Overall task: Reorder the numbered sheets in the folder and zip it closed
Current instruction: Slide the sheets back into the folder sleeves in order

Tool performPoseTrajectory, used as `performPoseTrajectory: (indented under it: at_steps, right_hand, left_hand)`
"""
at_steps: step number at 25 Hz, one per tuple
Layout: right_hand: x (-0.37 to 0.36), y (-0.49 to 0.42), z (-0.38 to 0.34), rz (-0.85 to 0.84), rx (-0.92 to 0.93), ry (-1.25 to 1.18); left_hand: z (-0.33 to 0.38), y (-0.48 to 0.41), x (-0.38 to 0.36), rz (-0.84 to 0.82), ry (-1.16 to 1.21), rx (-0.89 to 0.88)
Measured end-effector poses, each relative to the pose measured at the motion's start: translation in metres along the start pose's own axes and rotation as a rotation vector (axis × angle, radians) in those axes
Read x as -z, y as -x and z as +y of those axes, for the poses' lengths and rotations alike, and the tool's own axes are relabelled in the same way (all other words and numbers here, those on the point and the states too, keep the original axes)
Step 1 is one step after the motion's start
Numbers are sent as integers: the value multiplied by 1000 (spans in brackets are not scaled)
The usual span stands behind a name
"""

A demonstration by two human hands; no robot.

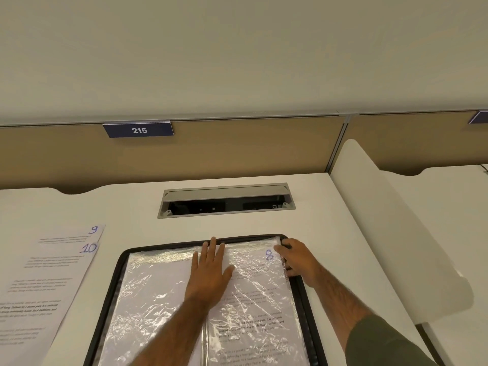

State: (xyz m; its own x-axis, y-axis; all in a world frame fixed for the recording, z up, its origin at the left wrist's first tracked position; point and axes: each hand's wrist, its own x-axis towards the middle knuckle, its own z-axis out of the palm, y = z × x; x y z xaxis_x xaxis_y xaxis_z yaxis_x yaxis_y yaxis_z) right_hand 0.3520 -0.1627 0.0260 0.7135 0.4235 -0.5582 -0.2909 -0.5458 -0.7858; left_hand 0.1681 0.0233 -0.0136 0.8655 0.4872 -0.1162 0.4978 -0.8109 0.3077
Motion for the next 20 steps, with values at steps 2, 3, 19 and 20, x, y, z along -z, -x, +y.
performPoseTrajectory:
  at_steps: [2, 3, 19, 20]
  right_hand:
    - [-1, 25, 20, 21, -27, -71]
    - [-1, 40, 30, 21, -29, -90]
    - [-91, 217, 113, 395, 98, 115]
    - [-106, 224, 109, 442, 157, 157]
  left_hand:
    - [-2, 32, -12, 10, -56, -5]
    - [-6, 45, -20, 8, -85, -12]
    - [-75, 156, -24, 121, -171, -44]
    - [-85, 160, -21, 139, -172, -46]
